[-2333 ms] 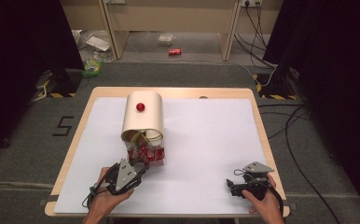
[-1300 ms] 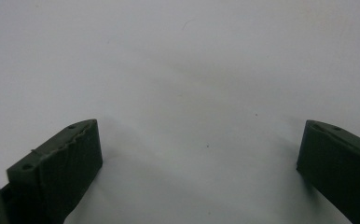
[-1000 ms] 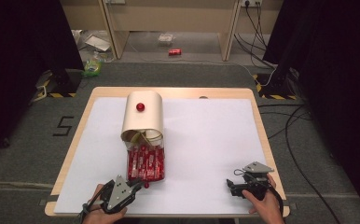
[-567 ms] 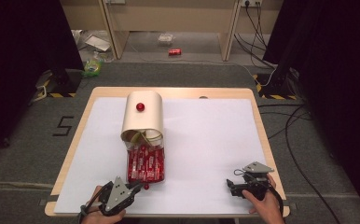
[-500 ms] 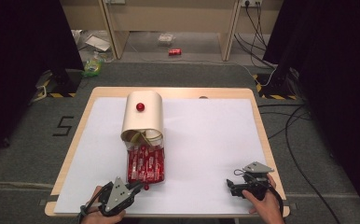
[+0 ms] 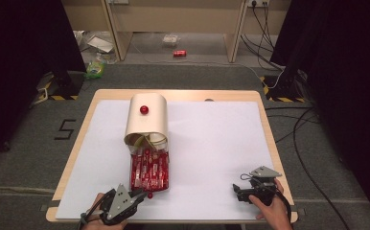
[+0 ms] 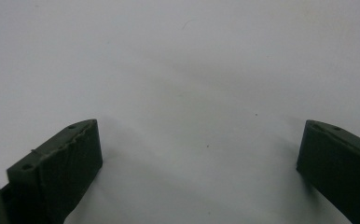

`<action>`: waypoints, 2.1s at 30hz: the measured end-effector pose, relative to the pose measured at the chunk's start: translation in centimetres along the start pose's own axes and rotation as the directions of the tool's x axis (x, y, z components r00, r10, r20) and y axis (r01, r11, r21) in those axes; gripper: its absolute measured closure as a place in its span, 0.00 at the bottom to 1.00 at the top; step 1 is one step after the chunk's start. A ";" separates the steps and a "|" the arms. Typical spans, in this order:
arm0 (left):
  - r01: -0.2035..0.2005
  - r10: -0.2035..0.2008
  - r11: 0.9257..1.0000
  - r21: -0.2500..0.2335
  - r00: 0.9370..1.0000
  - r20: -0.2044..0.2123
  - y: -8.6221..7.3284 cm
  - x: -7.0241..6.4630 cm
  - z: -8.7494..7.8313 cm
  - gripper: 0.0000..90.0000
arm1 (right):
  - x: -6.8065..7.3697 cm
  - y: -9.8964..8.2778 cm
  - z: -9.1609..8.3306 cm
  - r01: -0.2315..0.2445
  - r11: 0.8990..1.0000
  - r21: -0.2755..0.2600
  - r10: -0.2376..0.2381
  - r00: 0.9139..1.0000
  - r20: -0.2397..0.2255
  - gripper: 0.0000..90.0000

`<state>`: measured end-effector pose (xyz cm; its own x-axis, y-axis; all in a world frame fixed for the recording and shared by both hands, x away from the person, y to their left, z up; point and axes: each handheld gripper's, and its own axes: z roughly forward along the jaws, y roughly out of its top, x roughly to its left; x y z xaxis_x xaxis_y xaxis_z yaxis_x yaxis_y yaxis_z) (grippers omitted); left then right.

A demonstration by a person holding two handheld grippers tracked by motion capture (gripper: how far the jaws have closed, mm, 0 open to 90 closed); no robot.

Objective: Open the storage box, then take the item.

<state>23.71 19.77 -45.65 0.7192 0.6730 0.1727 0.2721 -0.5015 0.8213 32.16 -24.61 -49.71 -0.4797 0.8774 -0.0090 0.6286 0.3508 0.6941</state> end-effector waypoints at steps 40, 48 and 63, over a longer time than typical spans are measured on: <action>0.186 -0.190 0.981 -0.055 0.978 -0.088 2.6 2.4 2.1 0.37 | 0.0 0.0 0.0 -0.001 1.000 -0.001 0.001 1.000 -0.001 0.00; 0.197 -0.201 0.979 -0.047 0.974 -0.101 2.8 2.4 2.8 0.33 | 0.0 0.0 0.0 -0.003 1.000 -0.001 0.003 1.000 -0.002 0.00; 0.208 -0.212 0.977 -0.044 0.972 -0.100 3.4 2.4 3.6 0.47 | 0.0 0.0 0.0 -0.004 1.000 0.000 0.004 1.000 -0.002 0.00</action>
<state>28.63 17.75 -44.41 0.5775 0.8149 0.0486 0.3876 -0.3261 0.8622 32.19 -24.61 -49.71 -0.4789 0.8779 -0.0047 0.6303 0.3475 0.6943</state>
